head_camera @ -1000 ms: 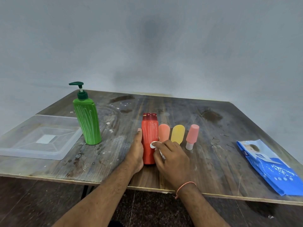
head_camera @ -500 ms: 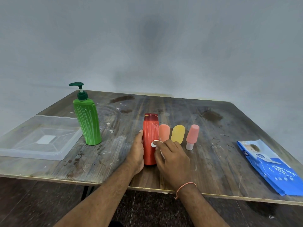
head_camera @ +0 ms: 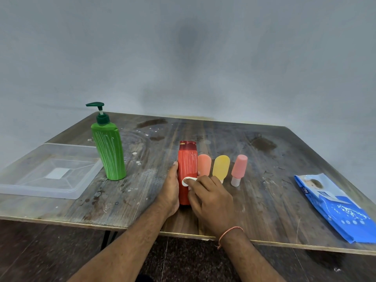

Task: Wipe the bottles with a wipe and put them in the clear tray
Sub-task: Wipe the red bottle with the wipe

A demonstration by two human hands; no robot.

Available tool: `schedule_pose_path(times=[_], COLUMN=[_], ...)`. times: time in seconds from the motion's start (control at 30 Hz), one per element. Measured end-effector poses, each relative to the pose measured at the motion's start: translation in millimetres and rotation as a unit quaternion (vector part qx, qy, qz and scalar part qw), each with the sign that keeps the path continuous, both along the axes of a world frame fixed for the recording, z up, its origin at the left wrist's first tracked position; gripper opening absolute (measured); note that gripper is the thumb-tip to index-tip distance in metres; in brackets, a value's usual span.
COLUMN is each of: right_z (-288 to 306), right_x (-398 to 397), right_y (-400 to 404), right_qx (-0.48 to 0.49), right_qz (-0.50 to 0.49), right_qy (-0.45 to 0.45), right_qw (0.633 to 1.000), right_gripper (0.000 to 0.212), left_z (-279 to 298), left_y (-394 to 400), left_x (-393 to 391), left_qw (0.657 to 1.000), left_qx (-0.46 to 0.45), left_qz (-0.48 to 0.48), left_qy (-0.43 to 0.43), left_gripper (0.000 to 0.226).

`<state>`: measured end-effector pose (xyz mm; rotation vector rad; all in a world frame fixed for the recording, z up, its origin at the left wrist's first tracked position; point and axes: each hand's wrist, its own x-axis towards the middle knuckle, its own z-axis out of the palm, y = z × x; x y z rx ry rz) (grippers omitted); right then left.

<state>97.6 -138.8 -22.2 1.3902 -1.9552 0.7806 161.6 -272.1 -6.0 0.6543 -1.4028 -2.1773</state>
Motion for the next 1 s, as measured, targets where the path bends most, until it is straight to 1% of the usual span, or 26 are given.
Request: schedule_pose_path(times=[0.07, 0.17, 0.23, 0.33, 0.4, 0.47, 0.6, 0.67, 0.77, 0.9, 1.0], right_z=[0.4, 0.3, 0.2, 1.7, 2.6, 3.2, 3.4, 4.6, 6.1, 4.3, 5.4], right_x=[0.2, -0.5, 0.5, 2.5, 2.4, 2.7, 5.2, 5.9, 5.6, 5.8, 6.8], right_y=[-0.3, -1.0, -1.3, -0.7, -1.0, -1.7, -3.3, -2.8, -2.2, -4.6, -4.0], right_qx=[-0.012, -0.015, -0.002, -0.001, -0.012, -0.018, 0.003, 0.005, -0.004, 0.016, 0.016], right_qz=[-0.011, -0.022, -0.008, 0.007, -0.009, -0.024, 0.006, 0.013, -0.010, -0.015, -0.020], right_qy=[-0.004, -0.005, 0.009, 0.014, 0.010, 0.008, 0.021, 0.020, 0.024, 0.028, 0.027], right_qw=[1.000, 1.000, 1.000, 1.000, 1.000, 1.000, 1.000, 1.000, 1.000, 0.999, 0.999], right_gripper=[0.024, 0.028, 0.031, 0.028, 0.026, 0.028, 0.034, 0.032, 0.030, 0.036, 0.033], left_z=[-0.6, 0.3, -0.8, 0.9, 1.4, 1.5, 1.7, 2.8, 2.8, 2.7, 2.8], left_y=[-0.2, 1.3, 0.4, 1.2, 2.0, 2.6, 2.0, 2.2, 2.6, 3.7, 3.9], left_x=[-1.4, -1.4, -0.6, 0.5, -0.2, -0.4, 0.8, 0.6, -0.5, 0.6, 0.8], left_qw=[1.000, 1.000, 1.000, 1.000, 1.000, 1.000, 1.000, 1.000, 1.000, 1.000, 1.000], left_qx=[-0.001, 0.006, 0.014, 0.009, 0.010, 0.010, 0.010, 0.013, 0.009, 0.006, 0.004], left_qz=[0.002, 0.004, 0.002, -0.001, 0.001, 0.004, 0.000, -0.004, -0.005, -0.005, -0.007], left_qy=[0.000, 0.004, 0.009, 0.009, 0.007, 0.003, 0.001, 0.002, 0.001, 0.007, 0.007], left_gripper=[0.069, 0.066, 0.068, 0.071, 0.070, 0.068, 0.072, 0.073, 0.071, 0.067, 0.068])
